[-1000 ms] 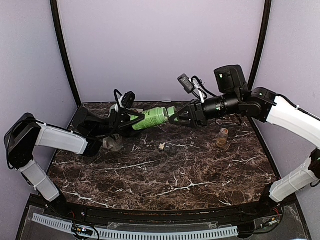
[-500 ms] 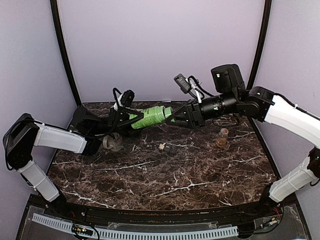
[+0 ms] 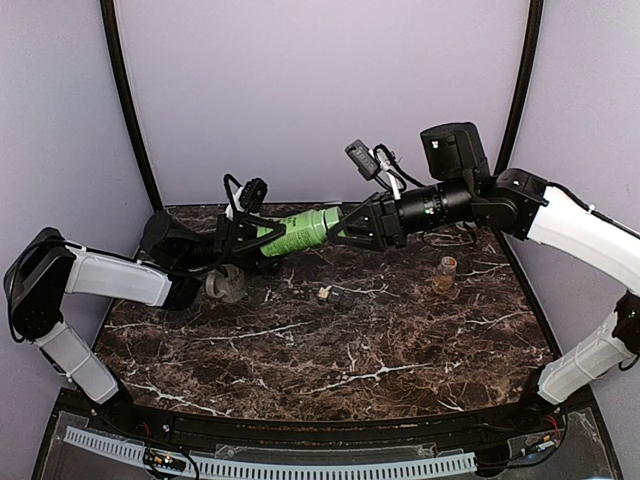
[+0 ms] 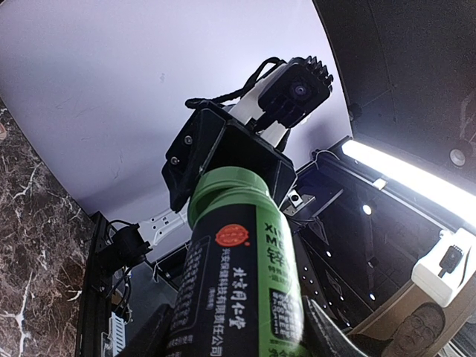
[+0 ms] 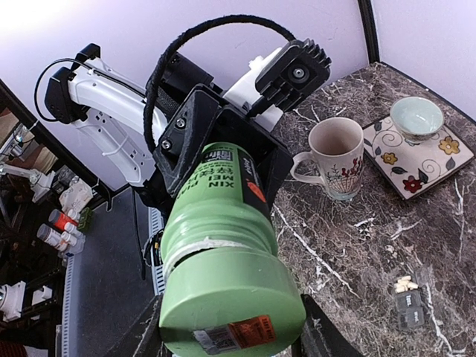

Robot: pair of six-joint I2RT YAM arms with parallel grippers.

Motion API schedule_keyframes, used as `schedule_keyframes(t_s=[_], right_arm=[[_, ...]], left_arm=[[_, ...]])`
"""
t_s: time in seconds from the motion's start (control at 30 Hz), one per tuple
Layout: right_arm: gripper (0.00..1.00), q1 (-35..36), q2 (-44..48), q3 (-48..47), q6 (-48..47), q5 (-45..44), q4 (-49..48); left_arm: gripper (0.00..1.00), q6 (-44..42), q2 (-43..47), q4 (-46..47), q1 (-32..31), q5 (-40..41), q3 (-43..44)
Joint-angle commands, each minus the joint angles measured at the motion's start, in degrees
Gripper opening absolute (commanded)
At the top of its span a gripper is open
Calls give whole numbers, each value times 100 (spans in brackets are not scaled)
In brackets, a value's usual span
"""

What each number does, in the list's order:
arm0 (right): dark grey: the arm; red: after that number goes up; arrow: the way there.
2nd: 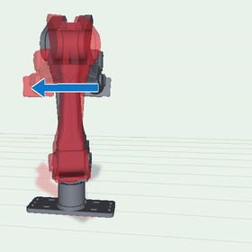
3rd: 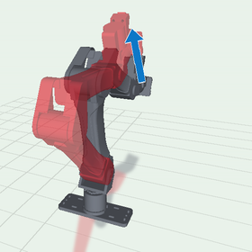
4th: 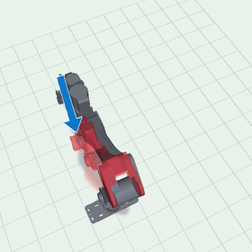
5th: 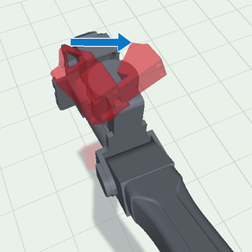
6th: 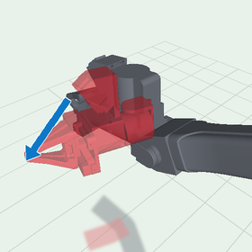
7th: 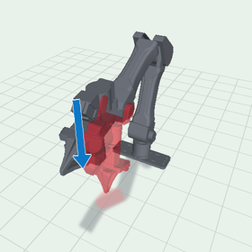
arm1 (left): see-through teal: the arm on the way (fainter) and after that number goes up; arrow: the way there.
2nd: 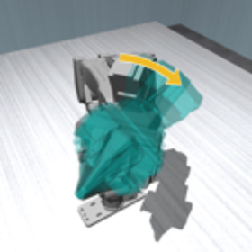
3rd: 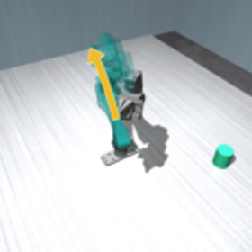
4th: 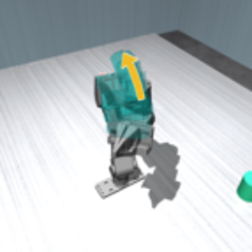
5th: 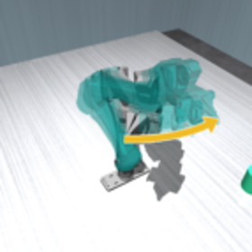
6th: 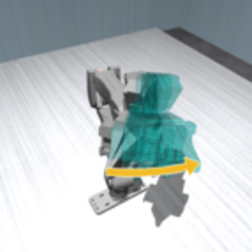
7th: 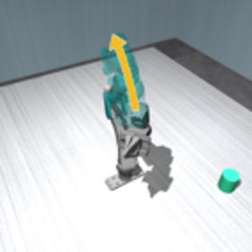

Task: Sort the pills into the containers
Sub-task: Screw the lid of the pill bottle onto the pill bottle.

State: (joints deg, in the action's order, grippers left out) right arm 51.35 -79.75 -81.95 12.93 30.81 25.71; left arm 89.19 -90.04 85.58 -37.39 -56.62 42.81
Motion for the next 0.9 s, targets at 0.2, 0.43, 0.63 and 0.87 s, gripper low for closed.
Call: schedule_keyframes(t_s=[0.2, 0.43, 0.63, 0.87], right_arm=[[26, 134, -138, -255, 5, -2, -279], [26, 154, -120, -314, -9, -69, -273], [26, 164, -107, -327, -10, -83, -284], [26, 215, -154, -332, -40, -58, -189]], left_arm=[[0, -31, 180, 163, -5, -121, 148], [0, -26, 180, 172, -6, -113, 154], [0, -45, 202, 143, 0, -82, 147], [0, -67, 224, 99, -6, -61, 195]])
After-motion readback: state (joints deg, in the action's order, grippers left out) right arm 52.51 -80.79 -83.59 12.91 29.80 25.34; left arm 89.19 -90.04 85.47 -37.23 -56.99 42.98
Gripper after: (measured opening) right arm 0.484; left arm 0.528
